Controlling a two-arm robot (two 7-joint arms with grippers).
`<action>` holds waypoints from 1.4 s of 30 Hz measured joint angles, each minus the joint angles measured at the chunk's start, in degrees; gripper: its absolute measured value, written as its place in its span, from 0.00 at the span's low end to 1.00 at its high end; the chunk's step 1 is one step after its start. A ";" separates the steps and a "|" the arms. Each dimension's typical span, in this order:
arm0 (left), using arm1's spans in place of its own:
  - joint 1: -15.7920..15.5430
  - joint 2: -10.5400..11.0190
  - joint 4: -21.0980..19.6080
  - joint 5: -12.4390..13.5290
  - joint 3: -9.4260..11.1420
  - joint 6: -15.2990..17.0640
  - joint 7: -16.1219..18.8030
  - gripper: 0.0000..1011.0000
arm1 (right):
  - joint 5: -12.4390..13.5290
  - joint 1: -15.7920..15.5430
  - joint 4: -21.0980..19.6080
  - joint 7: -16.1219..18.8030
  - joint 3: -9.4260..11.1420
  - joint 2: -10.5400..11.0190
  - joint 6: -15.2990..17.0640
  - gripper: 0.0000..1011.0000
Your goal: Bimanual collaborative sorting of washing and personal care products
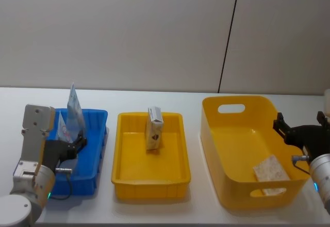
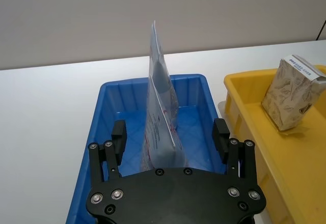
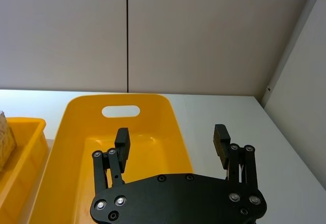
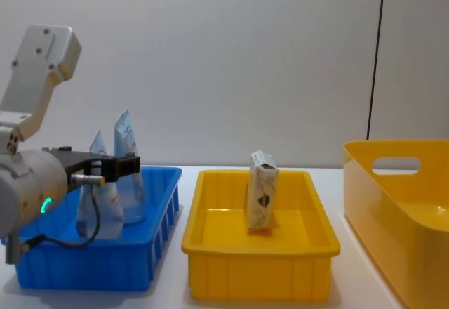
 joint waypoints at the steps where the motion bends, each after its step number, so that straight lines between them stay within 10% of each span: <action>1: -0.12 -0.14 0.28 0.00 -0.01 0.00 0.01 0.99 | -0.02 -0.01 0.00 0.05 -0.01 0.01 -0.08 0.99; 14: -2.78 -1.93 5.19 1.07 0.07 -0.15 0.28 0.99 | -0.19 -0.13 0.07 0.42 -0.10 0.14 -0.80 0.99; 31: -5.33 -3.82 10.70 2.96 0.04 0.18 1.62 0.54 | -0.29 -0.19 0.08 0.60 -0.16 0.20 -1.12 0.99; 42: -5.56 -4.17 12.20 4.60 -0.03 -0.35 2.63 0.45 | -0.29 -0.19 0.08 0.64 -0.16 0.20 -1.18 0.99</action>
